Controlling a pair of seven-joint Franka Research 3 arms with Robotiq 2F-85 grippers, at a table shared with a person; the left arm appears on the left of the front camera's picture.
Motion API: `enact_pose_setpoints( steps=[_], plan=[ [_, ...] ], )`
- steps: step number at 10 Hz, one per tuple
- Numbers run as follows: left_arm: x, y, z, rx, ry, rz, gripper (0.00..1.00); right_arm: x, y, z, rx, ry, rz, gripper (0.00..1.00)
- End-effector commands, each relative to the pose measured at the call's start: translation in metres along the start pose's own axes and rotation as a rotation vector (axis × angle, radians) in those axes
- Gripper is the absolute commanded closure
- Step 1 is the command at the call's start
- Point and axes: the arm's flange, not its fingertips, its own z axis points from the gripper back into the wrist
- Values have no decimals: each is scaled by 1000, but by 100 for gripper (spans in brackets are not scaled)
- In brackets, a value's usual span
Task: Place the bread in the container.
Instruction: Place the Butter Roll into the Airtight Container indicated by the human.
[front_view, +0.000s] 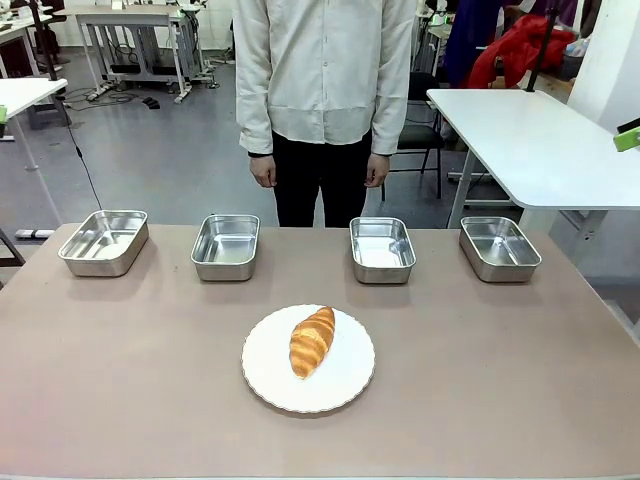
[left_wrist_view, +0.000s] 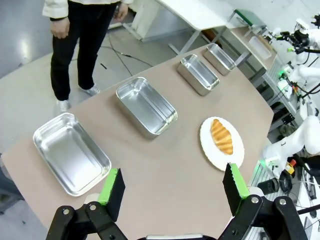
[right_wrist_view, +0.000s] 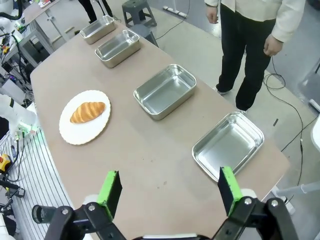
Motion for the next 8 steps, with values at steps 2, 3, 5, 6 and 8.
enact_pose_setpoints(
  steps=[2, 3, 5, 6, 8],
  plan=[
    [3, -1, 0, 42, -19, 11, 0, 1, -6, 0, 16, -11, 1, 0],
    [0, 1, 1, 8, -2, 0, 0, 0, -1, -1, -2, 0, -8, 0],
    [0, 1, 1, 8, -2, 0, 0, 0, -1, -1, -2, 0, -8, 0],
    [0, 1, 1, 8, -2, 0, 0, 0, -1, -1, -2, 0, -8, 0],
    [0, 1, 1, 8, -2, 0, 0, 0, -1, -1, -2, 0, -8, 0]
  ],
)
